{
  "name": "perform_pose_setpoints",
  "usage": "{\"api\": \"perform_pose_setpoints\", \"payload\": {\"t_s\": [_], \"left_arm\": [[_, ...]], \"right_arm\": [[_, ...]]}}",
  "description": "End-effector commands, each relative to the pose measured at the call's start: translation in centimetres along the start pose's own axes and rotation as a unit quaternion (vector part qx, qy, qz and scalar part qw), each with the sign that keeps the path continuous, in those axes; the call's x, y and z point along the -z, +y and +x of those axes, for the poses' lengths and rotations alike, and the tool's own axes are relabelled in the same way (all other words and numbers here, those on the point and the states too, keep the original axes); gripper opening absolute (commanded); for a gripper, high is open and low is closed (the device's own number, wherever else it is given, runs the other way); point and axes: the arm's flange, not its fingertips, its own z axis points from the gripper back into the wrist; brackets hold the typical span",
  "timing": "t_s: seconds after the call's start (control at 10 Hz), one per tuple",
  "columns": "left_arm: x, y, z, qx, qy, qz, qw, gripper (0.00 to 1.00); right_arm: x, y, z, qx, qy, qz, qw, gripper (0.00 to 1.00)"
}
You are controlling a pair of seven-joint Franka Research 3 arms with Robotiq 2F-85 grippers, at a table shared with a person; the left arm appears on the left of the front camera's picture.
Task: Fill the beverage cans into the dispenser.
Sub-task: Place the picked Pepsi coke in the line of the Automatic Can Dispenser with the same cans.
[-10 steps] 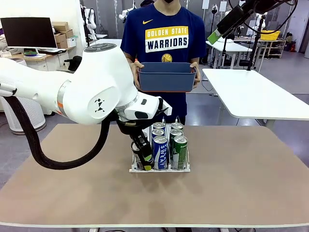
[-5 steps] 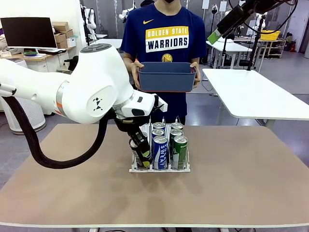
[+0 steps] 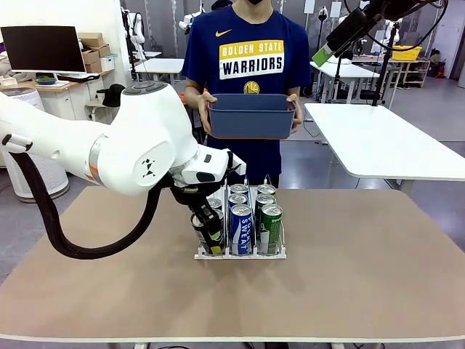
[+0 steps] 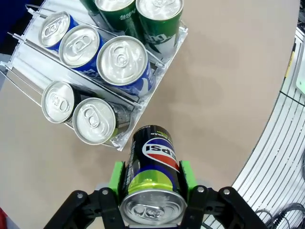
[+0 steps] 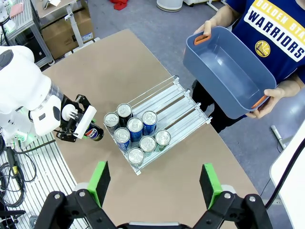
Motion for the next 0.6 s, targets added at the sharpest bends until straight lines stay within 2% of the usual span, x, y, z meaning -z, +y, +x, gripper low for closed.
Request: {"api": "perform_pose_setpoints", "payload": {"t_s": [0.0,0.5], "left_arm": [[0.2,0.2,0.3,-0.023,-0.016,0.045,0.999,0.58],[1.7,2.5,1.2,-0.047,-0.036,0.053,0.997,0.58]], "right_arm": [[0.1,0.1,-0.1,0.0,0.001,0.002,1.0,1.0],[0.1,0.1,-0.1,0.0,0.001,0.002,1.0,1.0]]}}
